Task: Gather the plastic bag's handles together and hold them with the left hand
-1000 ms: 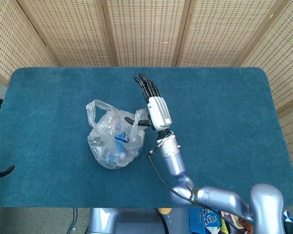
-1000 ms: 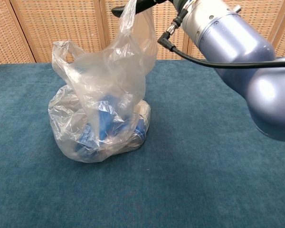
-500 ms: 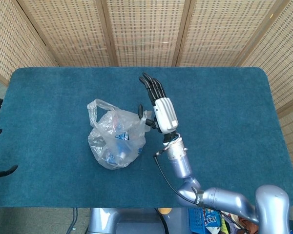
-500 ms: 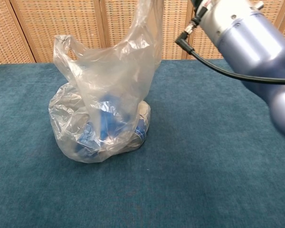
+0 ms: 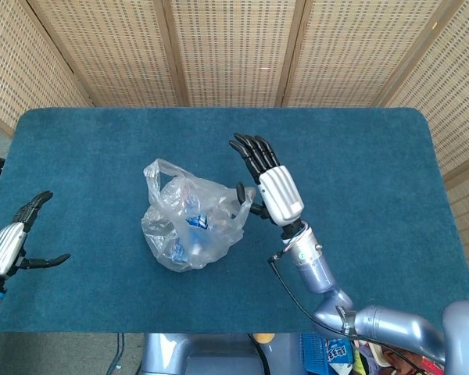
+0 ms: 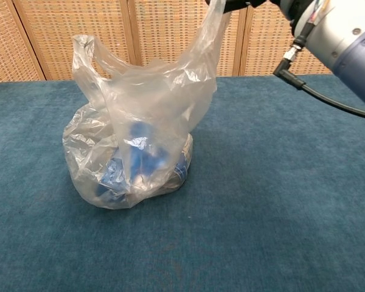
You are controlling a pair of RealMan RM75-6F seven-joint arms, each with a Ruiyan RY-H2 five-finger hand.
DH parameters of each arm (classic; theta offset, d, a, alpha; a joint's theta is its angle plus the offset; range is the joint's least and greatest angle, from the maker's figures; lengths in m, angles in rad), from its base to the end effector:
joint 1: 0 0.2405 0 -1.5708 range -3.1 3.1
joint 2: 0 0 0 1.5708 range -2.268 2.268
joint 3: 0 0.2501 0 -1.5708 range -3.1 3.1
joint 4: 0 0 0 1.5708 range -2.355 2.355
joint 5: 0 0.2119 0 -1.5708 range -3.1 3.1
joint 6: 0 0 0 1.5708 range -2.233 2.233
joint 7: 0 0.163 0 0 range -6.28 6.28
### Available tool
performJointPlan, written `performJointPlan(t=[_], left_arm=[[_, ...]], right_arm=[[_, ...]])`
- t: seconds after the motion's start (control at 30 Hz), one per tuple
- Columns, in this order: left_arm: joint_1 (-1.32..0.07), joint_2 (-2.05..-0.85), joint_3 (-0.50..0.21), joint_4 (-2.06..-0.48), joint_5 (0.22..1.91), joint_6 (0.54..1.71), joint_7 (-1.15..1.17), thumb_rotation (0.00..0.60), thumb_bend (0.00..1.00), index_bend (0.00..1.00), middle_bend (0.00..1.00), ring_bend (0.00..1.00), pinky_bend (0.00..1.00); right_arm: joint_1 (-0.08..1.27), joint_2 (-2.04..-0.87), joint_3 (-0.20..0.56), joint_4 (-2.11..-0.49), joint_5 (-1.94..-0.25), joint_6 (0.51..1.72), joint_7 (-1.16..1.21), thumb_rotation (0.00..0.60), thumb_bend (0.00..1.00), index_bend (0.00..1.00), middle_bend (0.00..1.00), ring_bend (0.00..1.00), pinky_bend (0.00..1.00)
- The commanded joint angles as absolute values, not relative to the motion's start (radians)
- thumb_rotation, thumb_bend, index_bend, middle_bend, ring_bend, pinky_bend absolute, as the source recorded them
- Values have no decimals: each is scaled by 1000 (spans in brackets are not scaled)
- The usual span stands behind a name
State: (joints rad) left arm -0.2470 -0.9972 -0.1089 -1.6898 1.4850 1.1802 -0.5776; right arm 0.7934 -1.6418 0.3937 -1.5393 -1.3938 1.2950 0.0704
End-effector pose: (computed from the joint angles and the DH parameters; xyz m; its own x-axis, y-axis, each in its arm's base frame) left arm -0.2784 0.2548 0.1508 -0.1074 0.2263 0.9681 0.9926 -0.0314 0.1174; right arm -0.0197 -0.3629 0.0441 -0.2053 -0.0177 0.9785 -0.7984 -0.5753 -0.1779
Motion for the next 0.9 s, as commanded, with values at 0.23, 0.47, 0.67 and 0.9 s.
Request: performJointPlan(t=[0.23,0.47,0.67,0.9], left_arm=[[-512,-998,-110,-1648,1623,914,-1477,600,139,11,0,0,0],[-620,-1021,-90,-1621,1646,823,-1746,600,103,10,0,0,0],[-701,-1020,-79,-1611,1658,778,-1866,600,100,13,0,0,6],[-758,-1040,-65,-1583,1650,752,-1945,600,92,42,0,11,33]], right_arm=[[764,-1593,363,-1604,-1413,1296,64,600,710,7,82,0,0],[763,-1581,357,-1631,-1424,1297,47,600,710,7,84,0,0],[762,-1585,348,-1643,-1431,1298,35,600,710,7,85,0,0],[762,-1594,343,-1640,-1427,1295,24,600,711,7,85,0,0]])
